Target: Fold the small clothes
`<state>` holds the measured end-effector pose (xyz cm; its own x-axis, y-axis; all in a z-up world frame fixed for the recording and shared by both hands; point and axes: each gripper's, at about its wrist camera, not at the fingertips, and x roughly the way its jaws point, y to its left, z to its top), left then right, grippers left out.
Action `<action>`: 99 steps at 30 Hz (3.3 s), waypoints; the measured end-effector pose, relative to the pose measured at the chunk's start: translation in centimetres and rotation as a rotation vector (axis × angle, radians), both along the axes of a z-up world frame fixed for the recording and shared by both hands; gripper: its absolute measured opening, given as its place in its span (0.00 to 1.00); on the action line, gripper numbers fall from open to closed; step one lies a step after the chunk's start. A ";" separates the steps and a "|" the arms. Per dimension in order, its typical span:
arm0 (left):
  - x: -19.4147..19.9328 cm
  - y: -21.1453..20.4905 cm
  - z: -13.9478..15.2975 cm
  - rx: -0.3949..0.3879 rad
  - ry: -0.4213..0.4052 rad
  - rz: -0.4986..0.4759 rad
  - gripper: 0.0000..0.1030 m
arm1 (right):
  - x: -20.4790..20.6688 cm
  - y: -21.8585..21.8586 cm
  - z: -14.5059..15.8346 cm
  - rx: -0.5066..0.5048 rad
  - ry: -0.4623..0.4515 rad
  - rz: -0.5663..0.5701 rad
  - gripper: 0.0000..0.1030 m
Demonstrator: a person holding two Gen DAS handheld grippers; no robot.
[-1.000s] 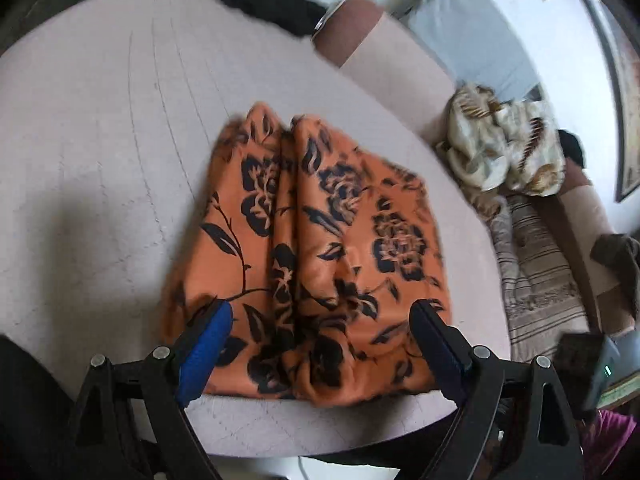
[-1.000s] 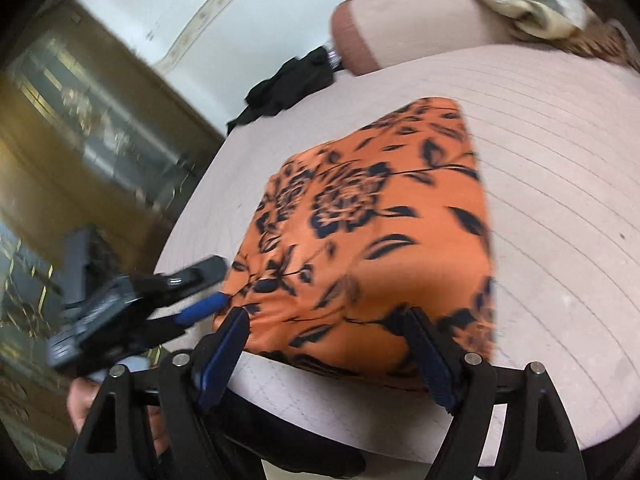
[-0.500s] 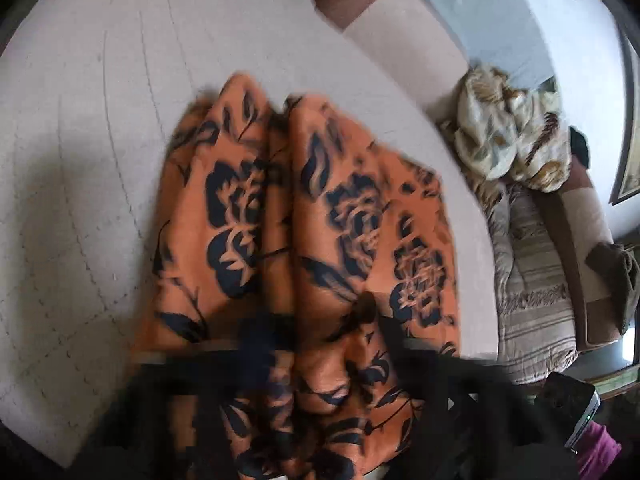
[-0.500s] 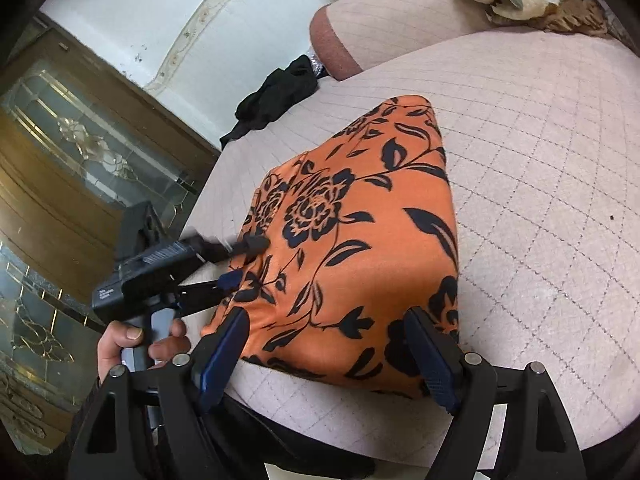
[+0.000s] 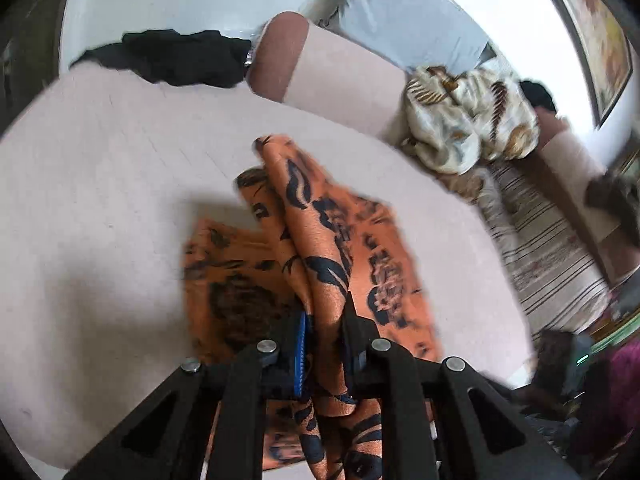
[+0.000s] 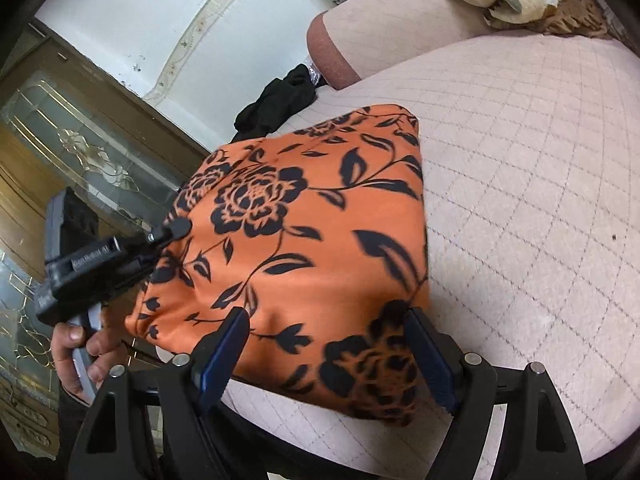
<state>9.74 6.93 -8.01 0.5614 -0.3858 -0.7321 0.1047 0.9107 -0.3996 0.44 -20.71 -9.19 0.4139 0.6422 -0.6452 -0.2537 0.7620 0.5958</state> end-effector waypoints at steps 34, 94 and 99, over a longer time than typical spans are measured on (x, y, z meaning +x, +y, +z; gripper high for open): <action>1.7 5.4 -9.2 0.000 0.255 0.147 0.49 | 0.7 3.3 0.5 0.188 0.087 0.143 0.85; 0.3 -2.2 -6.2 0.347 0.056 0.063 0.53 | 6.7 -2.3 -6.8 0.351 0.415 -0.004 0.89; 0.8 -0.3 -8.4 0.268 0.129 0.142 0.63 | 5.2 -0.8 -7.5 0.394 0.460 0.023 0.64</action>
<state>10.54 6.67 -16.43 0.4919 -0.0943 -0.8655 -0.0671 0.9871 -0.1457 5.64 -21.46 -16.65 0.1321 0.8749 -0.4660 0.0830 0.4587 0.8847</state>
